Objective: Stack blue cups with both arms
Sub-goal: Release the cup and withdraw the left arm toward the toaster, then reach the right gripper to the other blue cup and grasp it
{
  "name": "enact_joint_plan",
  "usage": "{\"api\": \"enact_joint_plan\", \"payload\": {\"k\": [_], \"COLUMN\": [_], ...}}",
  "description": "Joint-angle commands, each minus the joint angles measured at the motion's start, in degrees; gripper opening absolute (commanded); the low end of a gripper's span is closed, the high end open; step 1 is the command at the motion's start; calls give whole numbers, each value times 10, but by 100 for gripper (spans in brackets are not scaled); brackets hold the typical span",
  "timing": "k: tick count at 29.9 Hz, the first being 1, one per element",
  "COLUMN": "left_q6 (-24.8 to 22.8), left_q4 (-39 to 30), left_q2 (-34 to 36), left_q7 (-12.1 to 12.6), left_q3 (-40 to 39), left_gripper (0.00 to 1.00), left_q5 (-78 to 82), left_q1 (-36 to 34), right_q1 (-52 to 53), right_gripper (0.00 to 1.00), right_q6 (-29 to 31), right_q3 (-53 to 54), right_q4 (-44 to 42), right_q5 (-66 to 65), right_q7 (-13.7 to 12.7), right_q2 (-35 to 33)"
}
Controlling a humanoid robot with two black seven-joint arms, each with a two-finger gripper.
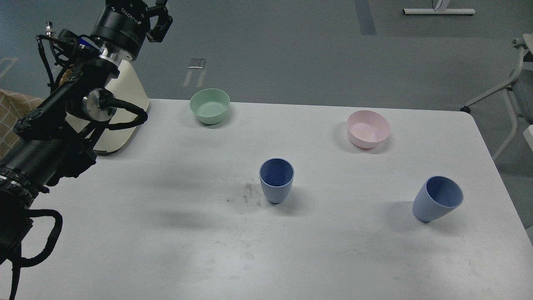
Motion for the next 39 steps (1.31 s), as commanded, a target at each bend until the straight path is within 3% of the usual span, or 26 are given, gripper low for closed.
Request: {"api": "enact_joint_plan", "payload": {"k": [1, 18, 21, 25, 28, 39], "left_q6": [0, -1, -2, -6, -7, -8], "left_q4": [2, 2, 2, 2, 2, 2], "left_q2": [-9, -43, -41, -38, -38, -38], "left_q7": [11, 10, 10, 9, 8, 8], "left_q3": [-1, -24, -25, -25, -25, -40], "left_gripper": [98, 98, 98, 98, 98, 98], "left_q5": [-22, -36, -36, -36, -36, -36], "left_q1": [12, 22, 22, 22, 22, 25], "right_q1": [-17, -33, -31, -27, -27, 14], "right_gripper": [100, 96, 92, 71, 63, 62], "right_q6": [0, 0, 0, 0, 0, 0], "right_q3": [-7, -143, -154, -177, -185, -230], "right_q4": [7, 19, 19, 19, 19, 20], "right_q5": [-55, -199, -217, -225, -225, -230], "right_q7": [1, -4, -14, -35, -44, -68], "right_q2": [5, 71, 73, 74, 78, 88]}}
